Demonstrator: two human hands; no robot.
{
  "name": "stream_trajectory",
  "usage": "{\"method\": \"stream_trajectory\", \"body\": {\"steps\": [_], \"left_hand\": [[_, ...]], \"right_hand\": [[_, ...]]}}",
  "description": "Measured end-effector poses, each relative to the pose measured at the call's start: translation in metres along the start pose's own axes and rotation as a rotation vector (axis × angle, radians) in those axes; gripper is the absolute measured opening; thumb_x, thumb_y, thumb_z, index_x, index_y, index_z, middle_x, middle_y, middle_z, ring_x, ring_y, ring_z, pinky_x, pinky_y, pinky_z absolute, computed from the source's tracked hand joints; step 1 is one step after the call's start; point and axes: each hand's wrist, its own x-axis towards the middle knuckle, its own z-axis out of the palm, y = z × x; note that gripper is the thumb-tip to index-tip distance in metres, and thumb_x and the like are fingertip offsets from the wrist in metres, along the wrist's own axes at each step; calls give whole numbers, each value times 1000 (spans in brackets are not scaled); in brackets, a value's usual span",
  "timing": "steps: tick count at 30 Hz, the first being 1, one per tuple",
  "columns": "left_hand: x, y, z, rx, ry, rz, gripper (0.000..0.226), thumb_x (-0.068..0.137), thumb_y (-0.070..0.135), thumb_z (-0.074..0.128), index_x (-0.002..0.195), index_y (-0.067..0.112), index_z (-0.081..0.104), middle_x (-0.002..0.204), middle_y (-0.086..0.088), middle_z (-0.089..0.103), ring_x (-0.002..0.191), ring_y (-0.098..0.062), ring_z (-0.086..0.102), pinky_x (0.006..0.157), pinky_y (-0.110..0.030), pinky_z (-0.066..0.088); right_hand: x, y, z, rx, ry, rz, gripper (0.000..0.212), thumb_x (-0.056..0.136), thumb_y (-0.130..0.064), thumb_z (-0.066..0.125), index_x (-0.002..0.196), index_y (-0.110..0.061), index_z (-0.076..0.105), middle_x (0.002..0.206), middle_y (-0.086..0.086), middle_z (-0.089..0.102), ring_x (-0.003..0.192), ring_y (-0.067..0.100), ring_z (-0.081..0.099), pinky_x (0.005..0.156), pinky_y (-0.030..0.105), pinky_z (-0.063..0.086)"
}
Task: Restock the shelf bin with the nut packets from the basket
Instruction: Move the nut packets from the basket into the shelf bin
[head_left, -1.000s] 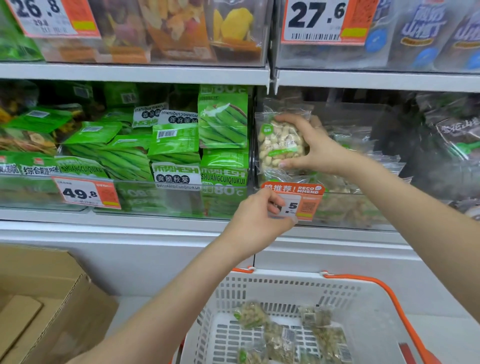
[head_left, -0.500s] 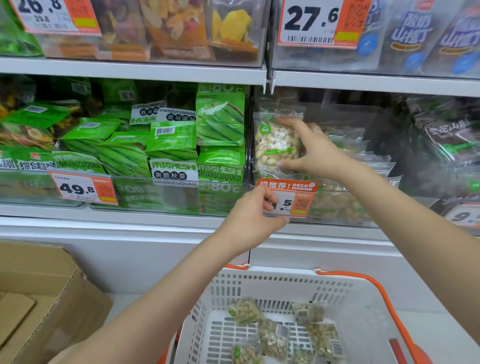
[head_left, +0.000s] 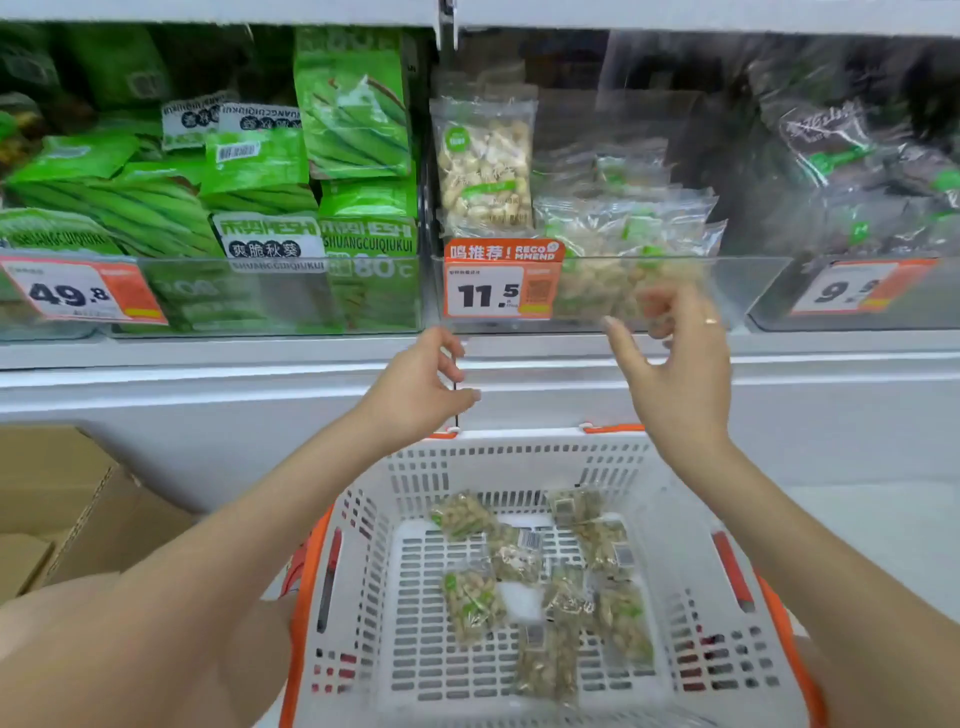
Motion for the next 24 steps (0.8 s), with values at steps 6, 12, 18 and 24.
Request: {"method": "stream_trajectory", "body": {"steps": [6, 12, 18, 24], "left_hand": [[-23, -77, 90, 91, -149, -237, 39, 85, 18, 66, 116, 13, 44, 95, -1, 55, 81, -22, 58, 68, -32, 47], [-58, -185, 158, 39, -247, -749, 44, 83, 17, 68, 118, 2, 46, 86, -4, 53, 66, -14, 49, 55, -23, 37], [-66, -230, 204, -45, -156, -981, 32, 77, 20, 75, 64, 10, 48, 61, -4, 50, 58, -18, 51, 52, -24, 35], [-74, -289, 264, -8, -57, -1036, 99, 21, 75, 66, 93, 7, 63, 85, -6, 68, 78, -24, 66, 67, -35, 56]], "right_hand": [[-129, 74, 20, -113, -469, 373, 19, 90, -39, 60, 99, -25, 50, 88, -8, 53, 81, 15, 56, 61, 33, 45], [-195, 132, 52, -212, -894, 600, 28, 91, -35, 60, 110, -17, 49, 92, 1, 60, 77, 24, 62, 69, 43, 52], [-211, 146, 123, -334, -1085, 526, 38, 95, -28, 55, 128, -14, 45, 117, 9, 60, 96, 26, 61, 76, 37, 53], [-223, 159, 182, -400, -1279, 483, 78, 86, -43, 65, 148, -18, 24, 153, 7, 31, 144, 29, 17, 111, 48, 31]]}}
